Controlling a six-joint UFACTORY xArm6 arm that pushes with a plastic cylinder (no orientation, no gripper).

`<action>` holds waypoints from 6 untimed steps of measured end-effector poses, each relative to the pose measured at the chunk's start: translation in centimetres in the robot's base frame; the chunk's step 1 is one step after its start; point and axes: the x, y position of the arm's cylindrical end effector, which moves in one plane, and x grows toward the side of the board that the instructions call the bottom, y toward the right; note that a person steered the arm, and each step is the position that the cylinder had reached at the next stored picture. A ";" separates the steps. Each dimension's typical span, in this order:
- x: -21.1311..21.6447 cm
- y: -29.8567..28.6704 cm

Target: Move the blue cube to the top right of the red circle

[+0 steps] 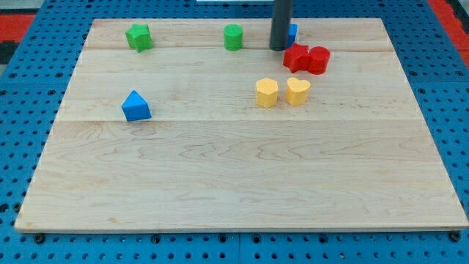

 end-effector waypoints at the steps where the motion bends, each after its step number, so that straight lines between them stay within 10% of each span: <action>1: -3.2 -1.7; 3: -2.6 7.9; 6: -2.6 7.5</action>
